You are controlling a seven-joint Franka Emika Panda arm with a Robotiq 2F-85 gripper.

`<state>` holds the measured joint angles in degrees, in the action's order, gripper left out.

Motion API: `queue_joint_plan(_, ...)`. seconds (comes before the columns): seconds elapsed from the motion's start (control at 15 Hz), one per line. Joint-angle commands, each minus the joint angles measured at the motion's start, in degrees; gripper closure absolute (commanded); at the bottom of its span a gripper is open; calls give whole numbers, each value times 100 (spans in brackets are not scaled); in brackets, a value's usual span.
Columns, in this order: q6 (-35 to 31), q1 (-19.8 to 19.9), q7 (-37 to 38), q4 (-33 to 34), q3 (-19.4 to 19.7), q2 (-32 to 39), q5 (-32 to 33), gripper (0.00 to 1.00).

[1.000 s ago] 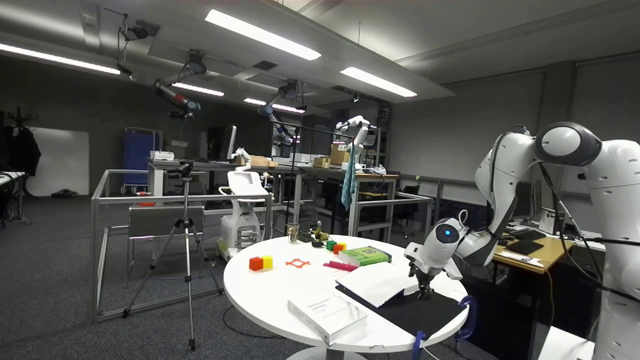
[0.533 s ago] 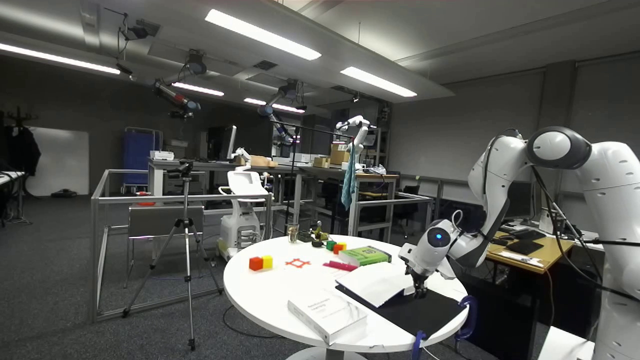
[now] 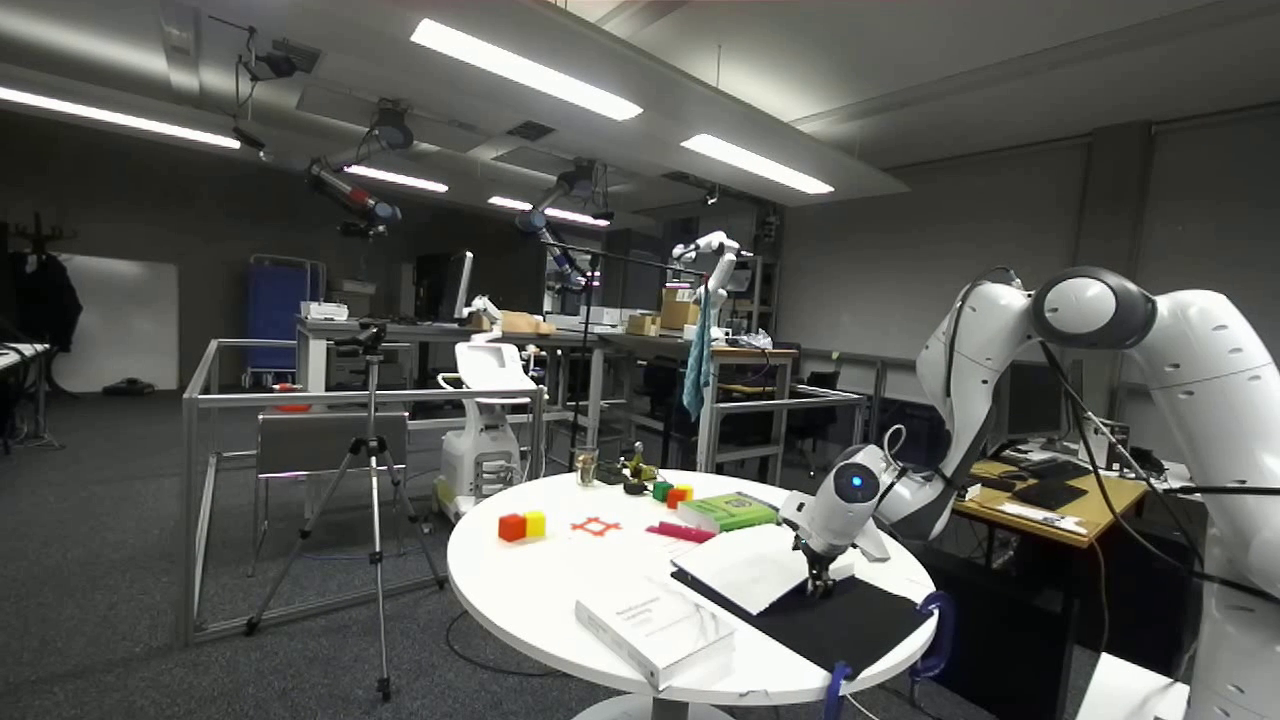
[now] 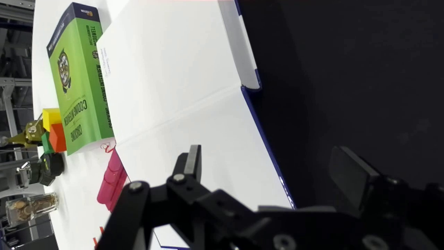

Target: Push the open book backwards, then close the book

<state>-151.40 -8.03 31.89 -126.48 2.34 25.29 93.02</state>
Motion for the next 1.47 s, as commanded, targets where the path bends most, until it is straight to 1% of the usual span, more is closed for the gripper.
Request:
queue_joint_plan(0.0, 121, -68, 85, 274, 3, 252, 90, 0)
queue_joint_plan(0.67, 286, -107, 57, 715, 40, 719, 139, 0)
queue_joint_plan(1.4, 303, -115, 68, 1201, 70, 1104, 321, 0)
